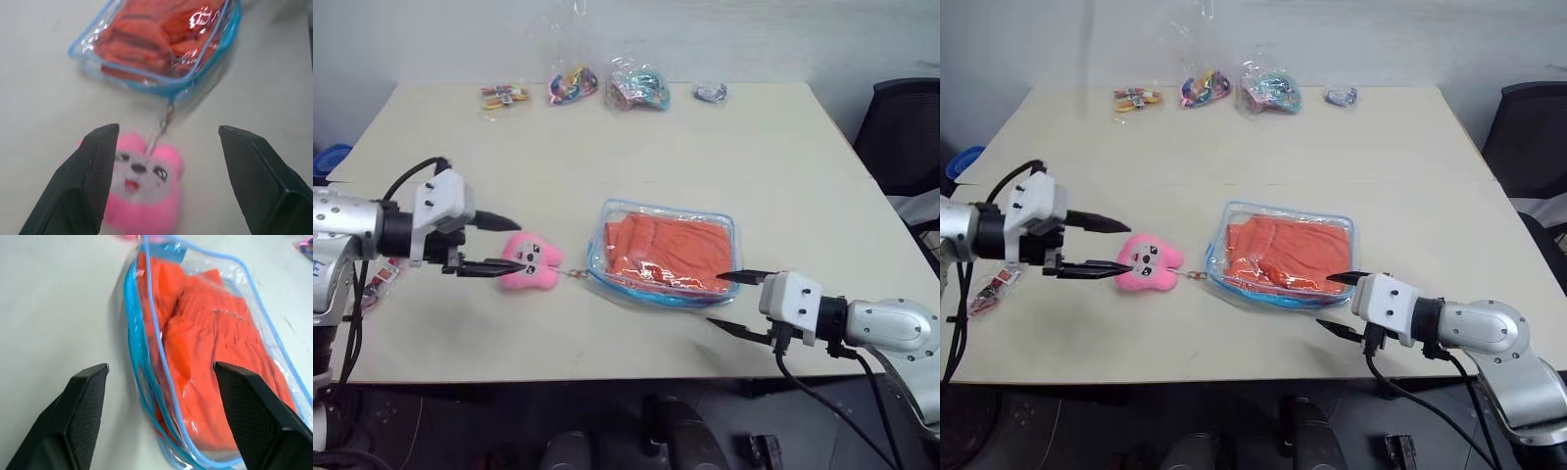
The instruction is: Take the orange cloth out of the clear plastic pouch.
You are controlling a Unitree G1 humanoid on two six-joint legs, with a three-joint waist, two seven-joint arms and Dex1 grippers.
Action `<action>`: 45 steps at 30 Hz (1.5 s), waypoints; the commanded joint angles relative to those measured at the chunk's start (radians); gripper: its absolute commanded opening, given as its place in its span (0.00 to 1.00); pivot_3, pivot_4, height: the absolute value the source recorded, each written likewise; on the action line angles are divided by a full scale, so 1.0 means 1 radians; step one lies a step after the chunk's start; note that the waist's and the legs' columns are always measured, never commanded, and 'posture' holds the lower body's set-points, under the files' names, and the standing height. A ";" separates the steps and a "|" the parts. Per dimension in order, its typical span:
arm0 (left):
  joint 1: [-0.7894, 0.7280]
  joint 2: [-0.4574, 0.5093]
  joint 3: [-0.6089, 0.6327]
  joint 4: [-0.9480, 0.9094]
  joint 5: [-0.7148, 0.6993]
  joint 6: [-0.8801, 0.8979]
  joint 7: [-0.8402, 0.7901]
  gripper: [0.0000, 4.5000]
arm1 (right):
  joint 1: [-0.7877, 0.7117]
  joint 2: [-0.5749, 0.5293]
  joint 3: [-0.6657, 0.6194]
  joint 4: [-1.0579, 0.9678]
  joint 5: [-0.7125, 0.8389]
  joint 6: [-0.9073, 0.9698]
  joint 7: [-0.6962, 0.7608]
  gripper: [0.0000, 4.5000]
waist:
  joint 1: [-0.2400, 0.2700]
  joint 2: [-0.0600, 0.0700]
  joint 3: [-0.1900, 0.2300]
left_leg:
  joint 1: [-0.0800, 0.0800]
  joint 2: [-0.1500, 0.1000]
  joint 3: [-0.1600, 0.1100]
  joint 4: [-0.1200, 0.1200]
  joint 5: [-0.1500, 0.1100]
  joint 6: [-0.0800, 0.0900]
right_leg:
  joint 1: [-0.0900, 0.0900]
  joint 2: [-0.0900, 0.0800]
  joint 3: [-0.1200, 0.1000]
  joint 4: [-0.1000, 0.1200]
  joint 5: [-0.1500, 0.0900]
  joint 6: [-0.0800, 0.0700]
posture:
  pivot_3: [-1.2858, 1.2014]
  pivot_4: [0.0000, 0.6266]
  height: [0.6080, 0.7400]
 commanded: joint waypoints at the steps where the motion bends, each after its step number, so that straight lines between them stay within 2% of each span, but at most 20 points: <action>1: -0.033 -0.109 -0.212 -0.039 0.230 -0.223 0.094 0.77 | -0.005 0.039 -0.052 -0.129 0.142 0.136 -0.082 0.79 | 0.001 0.000 0.000 | 0.000 0.000 0.000 0.000 0.000 0.000 | 0.000 0.000 0.000 0.000 0.000 0.000 | 0.52 0.24 1.00; 3: -0.054 -0.181 -0.277 -0.006 0.333 -0.305 0.178 0.77 | -0.004 0.048 -0.060 -0.170 0.184 0.185 -0.114 0.79 | -0.001 0.000 0.000 | -0.001 -0.001 0.000 0.001 0.000 0.000 | 0.000 0.001 0.001 0.000 0.000 0.000 | 0.52 0.24 1.00; 7: -0.078 -0.293 -0.333 0.054 0.445 -0.407 0.297 0.77 | 0.012 0.056 -0.073 -0.228 0.237 0.247 -0.164 0.79 | -0.002 -0.001 0.000 | -0.001 0.000 0.000 0.001 0.000 -0.001 | -0.001 0.002 0.001 0.000 0.001 0.000 | 0.52 0.24 1.00; 11: -0.092 -0.335 -0.333 0.105 0.480 -0.449 0.336 0.77 | 0.053 0.053 -0.073 -0.251 0.226 0.250 -0.192 0.79 | -0.002 -0.001 0.000 | -0.001 0.000 -0.001 0.001 0.000 -0.001 | -0.001 0.002 0.002 0.000 0.001 -0.001 | 0.52 0.24 1.00; 18: -0.095 -0.343 -0.314 0.146 0.472 -0.489 0.331 0.77 | 0.079 0.048 -0.065 -0.237 0.199 0.217 -0.205 0.79 | -0.001 -0.001 0.000 | -0.001 0.000 -0.001 0.001 0.000 0.000 | -0.001 0.002 0.001 0.000 0.001 0.000 | 0.52 0.24 1.00; 22: -0.087 -0.354 -0.300 0.132 0.439 -0.468 0.318 0.59 | 0.082 0.042 -0.058 -0.225 0.178 0.197 -0.200 0.80 | -0.001 -0.002 0.000 | -0.001 0.000 -0.001 0.001 0.000 0.000 | -0.001 0.002 0.001 0.000 0.001 0.000 | 0.52 0.24 1.00; 30: -0.043 -0.363 -0.260 0.025 0.293 -0.250 0.237 0.01 | 0.114 0.027 -0.045 -0.217 0.114 0.155 -0.181 0.80 | -0.001 -0.002 0.000 | -0.001 0.000 -0.001 0.001 0.000 0.000 | -0.001 0.002 0.001 0.000 0.001 0.000 | 0.52 0.24 1.00; 40: -0.056 -0.395 -0.226 -0.102 0.146 0.101 0.243 0.01 | 0.122 0.030 0.014 -0.199 0.045 0.115 -0.178 0.80 | -0.001 -0.002 0.000 | -0.001 0.000 -0.007 0.002 0.000 0.000 | 0.000 0.002 0.001 0.000 0.001 0.000 | 0.52 0.24 1.00; 43: -0.061 -0.424 -0.211 -0.130 0.103 0.200 0.274 0.00 | 0.128 0.048 0.040 -0.180 0.019 0.116 -0.197 0.65 | -0.001 -0.002 0.000 | -0.001 -0.001 -0.010 0.002 0.000 0.000 | 0.000 0.002 0.001 0.000 0.001 0.000 | 0.52 0.24 1.00; 45: -0.059 -0.435 -0.207 -0.151 0.085 0.241 0.291 0.00 | 0.118 0.072 0.067 -0.158 -0.006 0.114 -0.223 0.51 | -0.001 -0.002 -0.001 | -0.001 -0.001 -0.011 0.002 0.000 0.000 | 0.000 0.002 0.001 0.000 0.001 0.000 | 0.52 0.24 1.00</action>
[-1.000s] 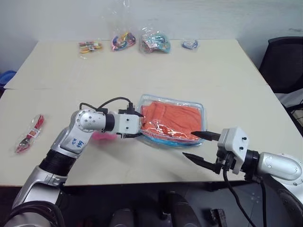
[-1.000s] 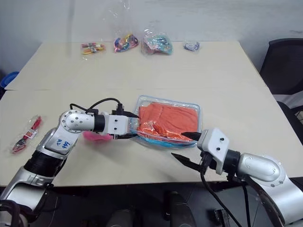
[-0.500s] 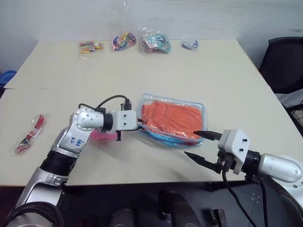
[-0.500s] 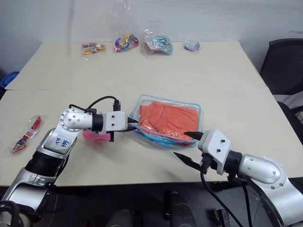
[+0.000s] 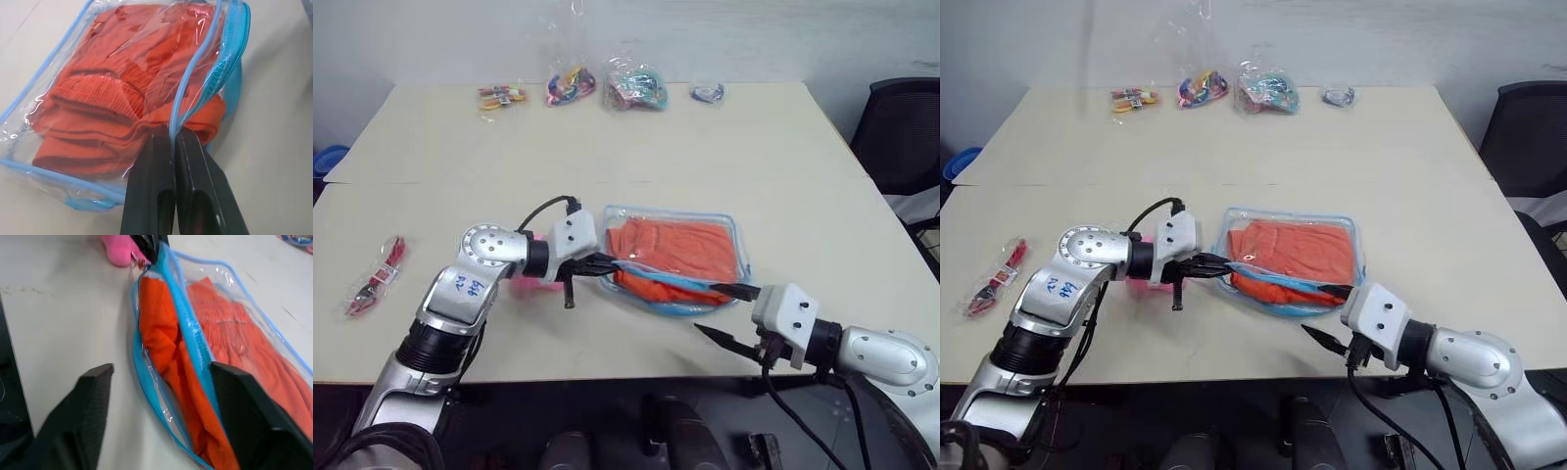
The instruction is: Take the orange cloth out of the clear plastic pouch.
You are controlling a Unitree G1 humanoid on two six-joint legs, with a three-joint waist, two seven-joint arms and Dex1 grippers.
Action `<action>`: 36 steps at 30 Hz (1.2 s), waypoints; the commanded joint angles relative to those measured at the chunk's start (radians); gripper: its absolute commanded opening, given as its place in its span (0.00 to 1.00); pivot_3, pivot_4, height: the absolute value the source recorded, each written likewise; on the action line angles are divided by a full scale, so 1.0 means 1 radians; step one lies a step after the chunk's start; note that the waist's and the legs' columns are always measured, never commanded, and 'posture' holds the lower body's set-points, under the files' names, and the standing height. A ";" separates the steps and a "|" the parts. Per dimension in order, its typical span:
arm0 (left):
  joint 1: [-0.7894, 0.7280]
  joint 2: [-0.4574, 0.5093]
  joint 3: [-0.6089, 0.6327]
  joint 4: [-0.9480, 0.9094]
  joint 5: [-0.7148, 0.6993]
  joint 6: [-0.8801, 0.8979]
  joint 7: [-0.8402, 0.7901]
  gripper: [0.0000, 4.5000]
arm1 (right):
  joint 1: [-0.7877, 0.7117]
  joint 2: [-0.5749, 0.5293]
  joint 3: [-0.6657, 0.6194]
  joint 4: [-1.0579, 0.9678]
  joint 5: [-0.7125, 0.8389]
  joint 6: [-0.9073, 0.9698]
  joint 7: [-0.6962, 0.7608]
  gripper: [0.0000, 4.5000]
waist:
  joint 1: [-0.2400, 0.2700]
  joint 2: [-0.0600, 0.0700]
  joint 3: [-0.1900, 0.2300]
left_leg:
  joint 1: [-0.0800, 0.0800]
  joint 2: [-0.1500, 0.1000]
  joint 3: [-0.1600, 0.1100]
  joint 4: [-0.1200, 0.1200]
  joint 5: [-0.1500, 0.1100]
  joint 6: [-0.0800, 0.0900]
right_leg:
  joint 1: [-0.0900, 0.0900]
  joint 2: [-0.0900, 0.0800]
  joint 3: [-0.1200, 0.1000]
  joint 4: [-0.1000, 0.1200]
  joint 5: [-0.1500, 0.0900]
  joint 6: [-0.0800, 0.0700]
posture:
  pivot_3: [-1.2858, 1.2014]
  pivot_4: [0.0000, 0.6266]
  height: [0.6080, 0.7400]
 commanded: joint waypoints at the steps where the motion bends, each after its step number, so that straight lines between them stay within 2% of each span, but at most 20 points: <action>1: -0.013 -0.012 0.023 -0.072 -0.047 0.061 0.029 0.00 | -0.019 0.037 0.044 0.028 -0.053 -0.021 -0.047 0.43 | 0.000 0.000 0.000 | 0.000 0.000 0.000 0.000 0.000 0.000 | 0.000 0.000 0.000 0.000 0.000 0.000 | 0.52 0.24 1.00; 6: 0.000 -0.016 0.011 -0.107 -0.055 0.086 0.053 0.00 | -0.063 0.069 0.088 0.089 -0.116 -0.056 -0.075 0.04 | -0.001 0.000 0.000 | 0.000 0.000 0.000 0.001 0.000 0.000 | 0.000 0.000 0.000 0.001 0.000 0.000 | 0.52 0.24 1.00; 7: 0.002 -0.018 0.009 -0.114 -0.057 0.090 0.057 0.00 | -0.069 0.062 0.104 0.102 -0.154 -0.073 -0.082 0.01 | -0.001 0.000 0.000 | 0.000 0.000 -0.001 0.001 0.000 0.000 | -0.001 0.000 0.000 0.001 0.000 0.000 | 0.52 0.24 1.00; 10: 0.004 -0.022 0.004 -0.129 -0.063 0.101 0.067 0.00 | -0.081 0.047 0.142 0.143 -0.264 -0.120 -0.110 0.01 | -0.001 0.000 0.000 | -0.001 0.001 -0.001 0.001 0.000 0.000 | 0.000 0.000 0.000 0.000 0.000 0.000 | 0.52 0.24 1.00; 14: 0.002 -0.022 0.003 -0.132 -0.067 0.102 0.074 0.00 | -0.077 0.059 0.146 0.166 -0.301 -0.146 -0.120 0.01 | 0.000 0.000 0.000 | -0.001 0.000 -0.001 0.001 0.000 0.000 | 0.000 0.000 0.000 0.000 0.000 0.000 | 0.52 0.24 1.00; 17: 0.002 -0.023 0.003 -0.133 -0.068 0.101 0.080 0.00 | -0.084 0.060 0.158 0.195 -0.364 -0.167 -0.145 0.13 | 0.000 0.000 0.000 | -0.001 0.001 -0.001 0.001 0.000 0.000 | 0.000 0.000 0.000 0.000 0.000 0.000 | 0.52 0.24 1.00; 24: 0.004 -0.024 -0.004 -0.141 -0.077 0.100 0.093 0.00 | -0.086 0.061 0.178 0.213 -0.461 -0.223 -0.162 0.64 | -0.001 0.000 0.000 | -0.001 0.001 -0.001 0.001 0.000 0.000 | 0.000 0.000 0.000 0.001 0.000 0.000 | 0.52 0.24 1.00; 31: 0.007 -0.021 -0.006 -0.147 -0.081 0.095 0.100 0.00 | -0.081 0.064 0.179 0.212 -0.478 -0.234 -0.148 0.64 | -0.001 0.000 0.000 | -0.001 0.001 -0.001 0.001 0.000 0.000 | 0.000 0.000 0.000 0.001 0.000 0.000 | 0.52 0.24 1.00; 36: 0.003 -0.024 -0.008 -0.146 -0.082 0.095 0.102 0.00 | -0.090 0.036 0.209 0.250 -0.547 -0.294 -0.140 0.64 | -0.001 0.000 0.000 | -0.001 0.001 -0.001 0.001 0.000 0.000 | 0.000 0.000 0.000 0.001 0.000 0.000 | 0.52 0.24 1.00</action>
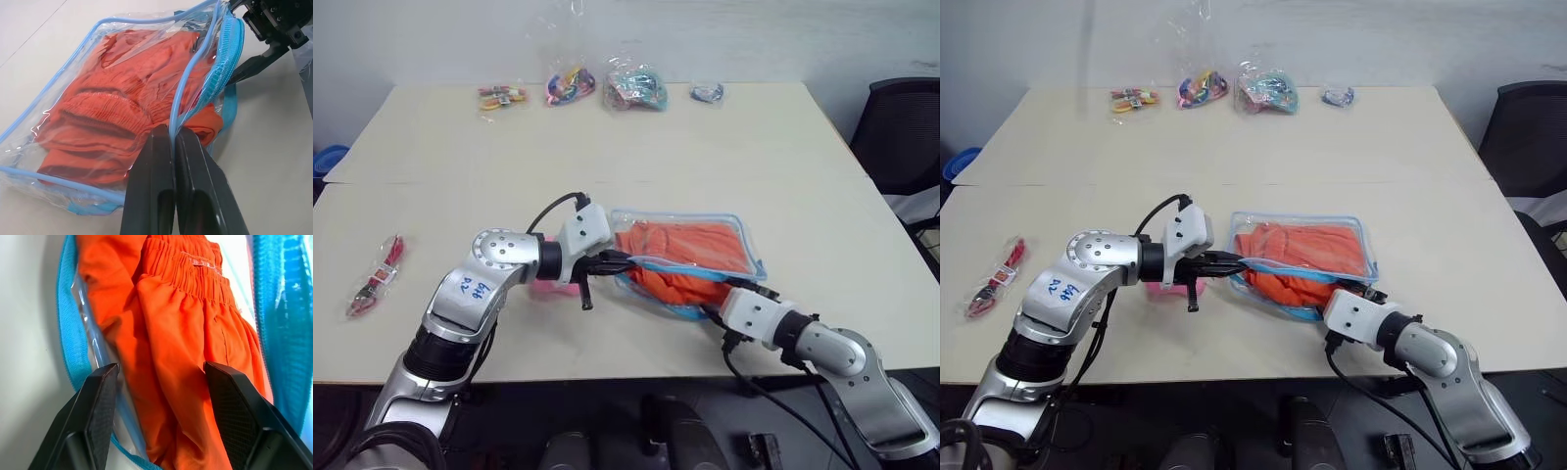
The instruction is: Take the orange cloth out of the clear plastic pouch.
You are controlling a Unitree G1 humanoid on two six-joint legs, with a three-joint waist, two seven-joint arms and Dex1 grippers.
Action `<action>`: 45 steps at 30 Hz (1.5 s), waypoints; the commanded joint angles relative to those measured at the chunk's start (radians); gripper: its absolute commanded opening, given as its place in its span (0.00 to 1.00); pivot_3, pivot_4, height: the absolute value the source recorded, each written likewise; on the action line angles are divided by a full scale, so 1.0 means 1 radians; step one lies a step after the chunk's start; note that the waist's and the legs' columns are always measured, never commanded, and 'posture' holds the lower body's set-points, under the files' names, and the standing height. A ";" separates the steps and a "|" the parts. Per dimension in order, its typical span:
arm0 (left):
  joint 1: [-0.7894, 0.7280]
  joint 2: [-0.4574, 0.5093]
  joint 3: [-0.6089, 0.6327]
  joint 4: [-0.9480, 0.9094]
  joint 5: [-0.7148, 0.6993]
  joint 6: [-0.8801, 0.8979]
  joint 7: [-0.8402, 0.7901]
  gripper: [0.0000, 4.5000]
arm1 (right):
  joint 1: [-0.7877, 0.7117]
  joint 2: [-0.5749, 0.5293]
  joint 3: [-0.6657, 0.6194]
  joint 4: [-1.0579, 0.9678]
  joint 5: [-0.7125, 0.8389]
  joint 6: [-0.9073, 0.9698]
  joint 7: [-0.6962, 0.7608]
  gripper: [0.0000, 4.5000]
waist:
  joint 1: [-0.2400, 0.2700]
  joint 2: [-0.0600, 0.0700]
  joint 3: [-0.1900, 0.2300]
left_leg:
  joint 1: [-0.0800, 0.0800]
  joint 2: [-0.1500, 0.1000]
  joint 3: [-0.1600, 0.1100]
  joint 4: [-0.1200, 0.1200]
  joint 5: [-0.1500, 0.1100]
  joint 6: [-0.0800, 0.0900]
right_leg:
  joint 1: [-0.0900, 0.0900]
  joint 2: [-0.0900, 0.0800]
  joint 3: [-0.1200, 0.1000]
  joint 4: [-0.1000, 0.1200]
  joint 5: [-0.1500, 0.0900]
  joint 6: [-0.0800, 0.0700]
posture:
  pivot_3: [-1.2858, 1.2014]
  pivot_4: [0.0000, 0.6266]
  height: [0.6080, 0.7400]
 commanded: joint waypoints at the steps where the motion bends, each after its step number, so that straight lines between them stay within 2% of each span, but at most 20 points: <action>1: -0.004 -0.006 0.003 -0.035 -0.018 -0.010 0.004 0.00 | -0.021 -0.007 0.026 0.020 -0.061 -0.057 -0.006 0.64 | -0.001 0.000 0.000 | 0.000 0.000 0.000 0.000 0.000 0.000 | 0.000 0.000 0.000 0.000 0.000 0.000 | 0.52 0.24 1.00; 9: 0.000 -0.005 -0.005 -0.055 -0.024 0.001 -0.001 0.00 | -0.149 0.035 0.129 0.158 -0.285 -0.081 -0.081 0.64 | -0.002 0.000 0.000 | 0.000 0.000 0.000 0.000 0.000 0.000 | 0.000 0.000 0.000 0.000 0.000 0.000 | 0.52 0.24 1.00; 15: -0.005 -0.012 -0.002 -0.051 -0.025 0.007 0.006 0.00 | -0.217 0.088 0.163 0.213 -0.349 -0.045 -0.086 0.64 | -0.002 0.000 0.000 | 0.000 0.001 0.000 0.001 0.000 0.000 | 0.001 0.000 0.000 0.001 0.000 0.000 | 0.52 0.24 1.00; 18: -0.010 -0.016 -0.002 -0.043 -0.020 0.004 0.012 0.00 | -0.216 0.094 0.169 0.207 -0.341 -0.043 -0.061 0.50 | -0.002 0.000 0.000 | 0.000 0.001 -0.001 0.001 0.000 0.000 | 0.000 0.000 0.000 0.001 0.000 0.000 | 0.52 0.24 1.00; 24: -0.012 -0.024 -0.003 -0.024 -0.005 -0.002 0.039 0.00 | -0.187 0.076 0.171 0.179 -0.366 -0.057 -0.034 0.05 | -0.002 0.000 0.000 | 0.000 0.001 -0.001 0.002 0.000 0.000 | 0.001 -0.001 0.000 0.001 0.000 0.000 | 0.52 0.24 1.00; 25: -0.008 -0.026 -0.003 -0.025 -0.004 -0.003 0.044 0.00 | -0.183 0.078 0.167 0.173 -0.366 -0.050 -0.028 0.02 | -0.002 0.000 0.000 | 0.000 0.001 -0.001 0.002 0.000 0.000 | 0.000 -0.001 0.000 0.001 0.000 0.000 | 0.52 0.24 1.00; 31: 0.008 -0.046 -0.044 -0.010 0.062 -0.024 0.117 0.00 | -0.165 0.065 0.166 0.065 -0.347 -0.083 0.025 0.02 | -0.001 0.000 0.000 | 0.000 0.001 -0.001 0.002 0.000 0.000 | 0.000 -0.001 0.000 0.001 0.000 0.000 | 0.52 0.24 1.00; 38: -0.088 -0.133 -0.067 0.105 0.101 -0.040 0.172 0.00 | -0.113 -0.021 0.137 -0.026 -0.279 -0.170 0.133 0.02 | 0.002 0.000 0.000 | -0.001 -0.001 -0.004 0.005 0.000 0.000 | 0.001 0.000 -0.003 -0.001 0.001 0.001 | 0.52 0.24 1.00; 41: -0.098 -0.124 -0.103 0.147 0.148 -0.099 0.159 0.00 | -0.083 -0.059 0.055 -0.071 -0.191 -0.181 0.173 0.02 | 0.002 0.000 0.000 | -0.001 -0.001 -0.004 0.004 0.000 0.000 | 0.003 0.000 -0.003 -0.001 0.001 0.001 | 0.52 0.24 1.00; 45: -0.091 -0.079 -0.164 0.239 0.268 -0.230 0.174 0.00 | -0.016 -0.122 -0.111 -0.208 0.002 -0.143 0.278 0.02 | 0.000 0.000 0.000 | 0.000 -0.001 -0.005 0.003 0.000 0.000 | 0.003 0.000 -0.003 -0.001 0.001 0.001 | 0.52 0.24 1.00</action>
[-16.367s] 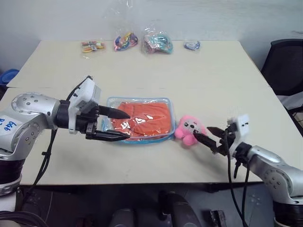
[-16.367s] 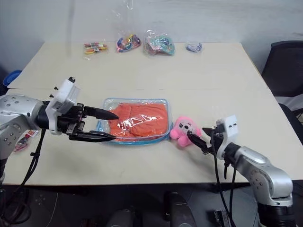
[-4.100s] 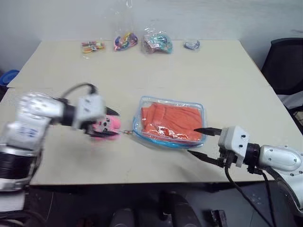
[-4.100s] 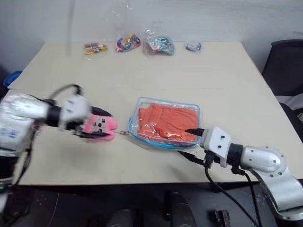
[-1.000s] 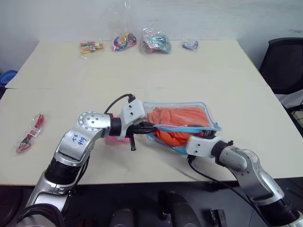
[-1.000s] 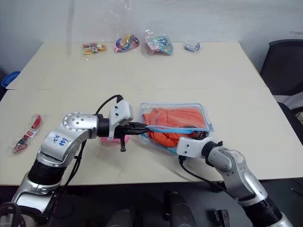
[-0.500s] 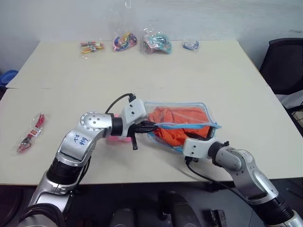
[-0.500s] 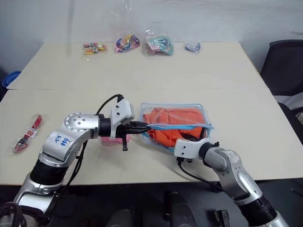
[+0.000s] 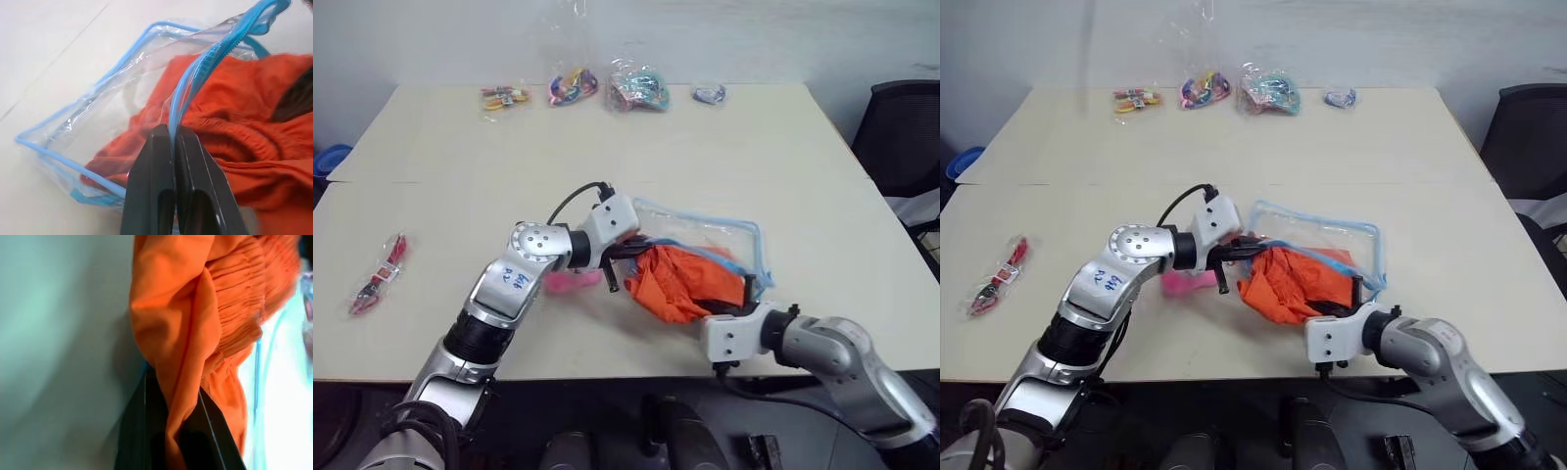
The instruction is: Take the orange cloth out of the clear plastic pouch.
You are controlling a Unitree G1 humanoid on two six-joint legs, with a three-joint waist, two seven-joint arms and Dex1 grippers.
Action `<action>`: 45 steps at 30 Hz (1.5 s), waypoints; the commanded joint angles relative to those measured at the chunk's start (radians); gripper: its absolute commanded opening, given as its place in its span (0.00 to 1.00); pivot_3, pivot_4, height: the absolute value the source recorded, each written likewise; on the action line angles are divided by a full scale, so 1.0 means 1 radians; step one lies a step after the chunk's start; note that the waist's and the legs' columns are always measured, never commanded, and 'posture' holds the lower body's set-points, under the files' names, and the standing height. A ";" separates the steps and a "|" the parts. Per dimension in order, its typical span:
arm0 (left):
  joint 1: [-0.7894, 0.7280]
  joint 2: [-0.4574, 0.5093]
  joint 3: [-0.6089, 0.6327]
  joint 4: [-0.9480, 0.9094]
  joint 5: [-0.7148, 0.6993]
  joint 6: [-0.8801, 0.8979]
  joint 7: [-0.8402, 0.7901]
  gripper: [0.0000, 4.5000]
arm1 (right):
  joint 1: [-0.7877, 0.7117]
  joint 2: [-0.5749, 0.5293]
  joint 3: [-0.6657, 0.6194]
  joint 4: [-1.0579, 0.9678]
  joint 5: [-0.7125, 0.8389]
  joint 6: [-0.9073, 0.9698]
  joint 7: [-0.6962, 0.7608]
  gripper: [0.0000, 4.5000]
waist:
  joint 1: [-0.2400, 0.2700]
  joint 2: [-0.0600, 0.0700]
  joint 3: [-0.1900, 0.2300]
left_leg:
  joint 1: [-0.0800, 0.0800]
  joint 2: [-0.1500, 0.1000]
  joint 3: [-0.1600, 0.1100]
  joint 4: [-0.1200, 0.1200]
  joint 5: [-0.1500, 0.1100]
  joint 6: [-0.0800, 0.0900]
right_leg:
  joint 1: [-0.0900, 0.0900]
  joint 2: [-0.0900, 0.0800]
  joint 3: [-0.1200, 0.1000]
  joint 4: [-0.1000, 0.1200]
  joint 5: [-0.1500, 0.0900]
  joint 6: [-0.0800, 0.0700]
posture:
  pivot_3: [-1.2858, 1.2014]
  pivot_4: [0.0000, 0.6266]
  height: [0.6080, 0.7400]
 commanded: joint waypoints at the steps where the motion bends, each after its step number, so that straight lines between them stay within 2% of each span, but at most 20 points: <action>1: 0.002 0.033 -0.031 0.062 0.098 -0.116 0.021 0.00 | 0.038 -0.038 -0.161 -0.162 0.189 0.053 0.084 0.02 | 0.000 0.000 0.000 | 0.000 0.000 0.000 0.000 0.000 0.000 | 0.000 0.000 0.000 0.000 0.000 0.000 | 0.52 0.24 1.00; 6: -0.001 0.041 -0.047 0.155 0.186 -0.220 0.054 0.00 | 0.051 -0.074 -0.413 -0.308 0.552 0.344 0.186 0.02 | 0.001 0.000 0.000 | 0.000 0.001 -0.002 0.000 0.000 0.000 | 0.000 -0.001 -0.001 0.000 0.000 0.000 | 0.52 0.24 1.00; 10: 0.001 0.066 -0.027 0.189 0.215 -0.270 0.035 0.00 | -0.066 -0.127 -0.577 -0.223 0.750 0.481 0.196 0.02 | 0.000 0.000 0.000 | 0.001 0.002 -0.004 0.000 -0.001 0.001 | 0.002 -0.001 -0.001 0.000 0.000 0.000 | 0.52 0.24 1.00; 13: 0.014 0.101 0.013 0.192 0.192 -0.283 -0.002 0.13 | -0.222 -0.179 -0.611 -0.055 0.781 0.490 0.174 0.00 | -0.003 0.000 0.000 | 0.002 0.001 -0.006 0.000 -0.001 0.002 | 0.003 -0.001 -0.001 0.000 0.000 0.000 | 0.52 0.24 1.00; 14: 0.023 0.115 0.020 0.184 0.186 -0.291 -0.018 0.22 | -0.275 -0.192 -0.602 0.008 0.763 0.469 0.159 0.00 | -0.002 0.000 0.000 | 0.002 0.001 -0.006 0.000 -0.001 0.003 | 0.003 0.000 -0.001 0.000 0.000 0.000 | 0.52 0.24 1.00; 19: 0.056 0.145 0.067 0.107 0.141 -0.238 -0.077 0.52 | -0.454 -0.238 -0.495 0.309 0.594 0.343 0.066 0.00 | -0.001 0.000 0.000 | 0.002 0.001 -0.006 -0.002 -0.001 0.003 | 0.002 0.000 0.000 -0.001 0.000 -0.001 | 0.52 0.24 1.00; 21: 0.068 0.135 0.113 0.053 0.055 -0.168 -0.126 0.64 | -0.467 -0.220 -0.477 0.409 0.558 0.324 0.026 0.00 | 0.001 0.000 0.000 | 0.001 0.001 -0.005 -0.002 -0.001 0.003 | 0.001 -0.001 0.000 -0.001 0.000 -0.001 | 0.52 0.24 1.00; 23: 0.064 0.120 0.173 -0.004 -0.055 -0.072 -0.169 0.78 | -0.390 -0.220 -0.441 0.511 0.457 0.211 -0.008 0.00 | 0.006 0.000 0.000 | 0.000 0.001 -0.005 -0.001 -0.001 0.003 | -0.001 -0.002 -0.001 -0.001 0.000 0.000 | 0.52 0.24 1.00; 27: 0.020 0.139 0.305 -0.104 -0.291 0.096 -0.270 0.78 | -0.164 -0.223 -0.329 0.722 0.224 -0.125 -0.104 0.00 | 0.018 0.000 0.000 | -0.004 0.001 -0.005 0.002 -0.001 0.003 | -0.005 -0.002 -0.002 0.000 0.001 0.001 | 0.52 0.24 1.00; 29: -0.010 0.159 0.354 -0.116 -0.368 0.160 -0.293 0.78 | -0.109 -0.252 -0.271 0.805 0.117 -0.271 -0.166 0.00 | 0.015 0.001 0.000 | -0.004 0.001 -0.005 0.002 -0.001 0.003 | -0.006 -0.003 -0.002 0.000 0.001 0.001 | 0.52 0.24 1.00; 31: -0.052 0.191 0.401 -0.097 -0.429 0.222 -0.308 0.78 | -0.086 -0.255 -0.248 0.868 0.079 -0.313 -0.201 0.00 | 0.002 0.003 0.001 | -0.003 0.000 -0.004 0.003 -0.001 0.003 | -0.005 -0.004 0.000 0.001 0.001 0.001 | 0.52 0.24 1.00; 35: -0.079 0.247 0.401 -0.063 -0.419 0.190 -0.326 0.78 | -0.069 -0.299 -0.207 0.974 -0.013 -0.457 -0.265 0.00 | -0.017 0.005 0.000 | 0.002 0.000 -0.004 0.001 0.001 0.000 | 0.002 -0.002 0.002 0.001 0.000 0.001 | 0.52 0.24 1.00; 41: -0.059 0.270 0.383 -0.074 -0.435 0.165 -0.358 0.78 | -0.059 -0.377 -0.197 1.080 -0.086 -0.602 -0.335 0.00 | -0.027 0.005 0.000 | 0.004 0.001 -0.005 -0.002 0.002 -0.004 | 0.003 -0.001 0.002 0.000 0.000 0.000 | 0.52 0.24 1.00; 43: -0.050 0.285 0.379 -0.074 -0.432 0.151 -0.378 0.78 | -0.058 -0.401 -0.214 1.109 -0.075 -0.637 -0.339 0.00 | -0.027 0.005 0.000 | 0.004 0.001 -0.005 -0.002 0.002 -0.004 | 0.003 -0.001 0.002 0.000 0.000 0.000 | 0.52 0.24 1.00; 45: -0.047 0.298 0.379 -0.070 -0.434 0.141 -0.396 0.78 | -0.049 -0.392 -0.246 1.104 0.046 -0.647 -0.253 0.00 | -0.027 0.005 0.000 | 0.004 0.001 -0.005 -0.002 0.002 -0.004 | 0.003 -0.001 0.002 0.000 0.000 0.000 | 0.52 0.24 1.00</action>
